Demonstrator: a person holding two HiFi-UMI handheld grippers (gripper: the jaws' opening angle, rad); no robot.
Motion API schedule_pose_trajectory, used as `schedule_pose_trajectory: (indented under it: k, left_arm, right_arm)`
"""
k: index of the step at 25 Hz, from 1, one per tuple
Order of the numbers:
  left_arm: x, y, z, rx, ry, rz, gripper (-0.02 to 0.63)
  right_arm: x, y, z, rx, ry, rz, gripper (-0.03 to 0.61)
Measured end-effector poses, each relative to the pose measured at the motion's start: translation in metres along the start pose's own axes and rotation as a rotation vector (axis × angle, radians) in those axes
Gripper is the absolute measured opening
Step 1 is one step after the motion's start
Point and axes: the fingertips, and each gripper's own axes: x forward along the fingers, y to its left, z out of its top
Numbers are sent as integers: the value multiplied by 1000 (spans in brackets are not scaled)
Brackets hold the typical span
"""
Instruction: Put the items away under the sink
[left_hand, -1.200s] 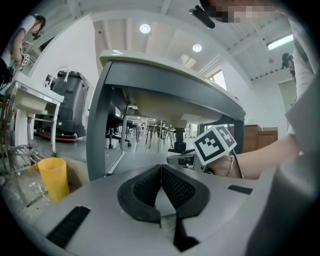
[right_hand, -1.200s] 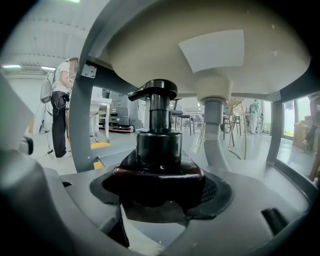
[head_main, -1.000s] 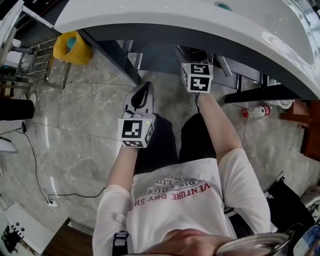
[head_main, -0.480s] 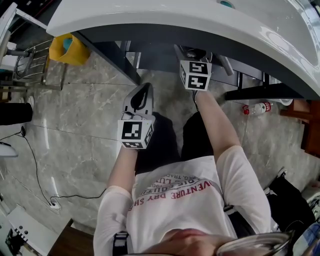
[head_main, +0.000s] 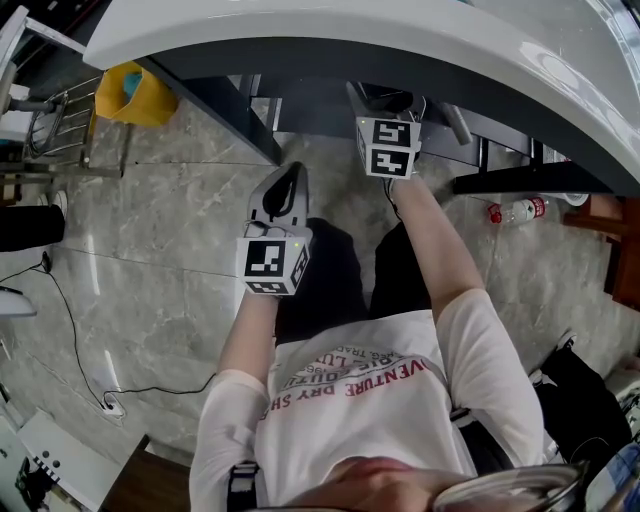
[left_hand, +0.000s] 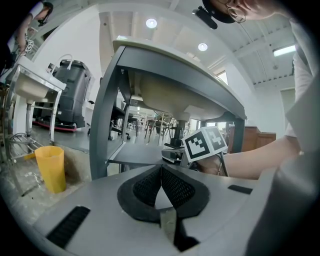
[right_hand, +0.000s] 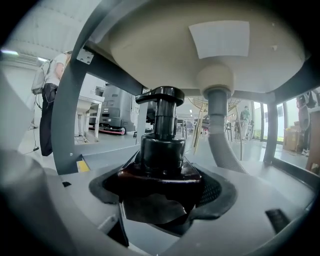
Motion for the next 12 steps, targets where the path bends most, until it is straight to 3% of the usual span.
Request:
schedule_pose_trajectory:
  k: [6,12]
  left_arm:
    - [-5,0,-2,-13,-6,9,23]
    - [-3,-10,4,-20,-33,20,23]
  right_arm:
    - [-11,1,-4,82,-14,39,373]
    - [-46,0,3,27,-53,35,371]
